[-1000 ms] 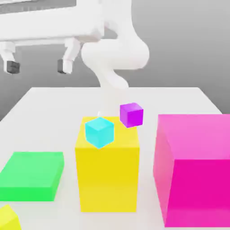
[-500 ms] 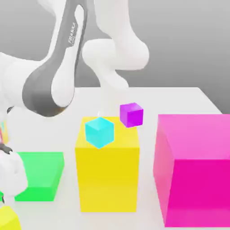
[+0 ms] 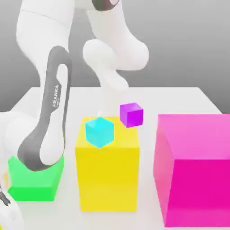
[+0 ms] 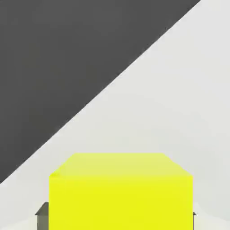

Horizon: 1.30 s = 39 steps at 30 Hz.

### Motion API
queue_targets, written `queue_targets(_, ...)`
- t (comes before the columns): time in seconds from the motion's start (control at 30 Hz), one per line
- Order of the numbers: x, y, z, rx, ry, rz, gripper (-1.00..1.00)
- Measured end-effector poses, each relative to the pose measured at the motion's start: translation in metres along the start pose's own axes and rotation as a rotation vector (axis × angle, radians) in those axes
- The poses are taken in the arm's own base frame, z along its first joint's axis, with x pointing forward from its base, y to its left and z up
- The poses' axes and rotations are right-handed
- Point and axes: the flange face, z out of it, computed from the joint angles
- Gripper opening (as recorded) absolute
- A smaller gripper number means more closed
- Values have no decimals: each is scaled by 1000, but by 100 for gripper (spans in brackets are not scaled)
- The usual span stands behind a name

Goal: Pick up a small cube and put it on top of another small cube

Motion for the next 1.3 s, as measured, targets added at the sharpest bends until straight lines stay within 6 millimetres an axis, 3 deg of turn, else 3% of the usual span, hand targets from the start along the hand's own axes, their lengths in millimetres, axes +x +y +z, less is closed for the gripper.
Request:
queue_targets(0.07,-13,-13,-23,8,4,-44,-100)
queue_targets(0.2,-63,-29,-75,25,-12,-108,-100)
queue_targets(0.4,-151,-30,-152,39,-26,-210,-100)
queue_targets(0.5,-189,-17,-183,39,-30,-242,-100)
queue_targets(0.77,-256,43,-248,29,-28,-266,-100)
queue_targets(0.97,-302,98,-280,17,-9,-291,-100)
queue_targets(1.13,-329,148,-294,6,8,-296,-100)
queue_targets(1.27,-331,159,-251,1,-5,-282,-100)
queue_targets(1.3,-331,160,-237,1,-5,-282,100)
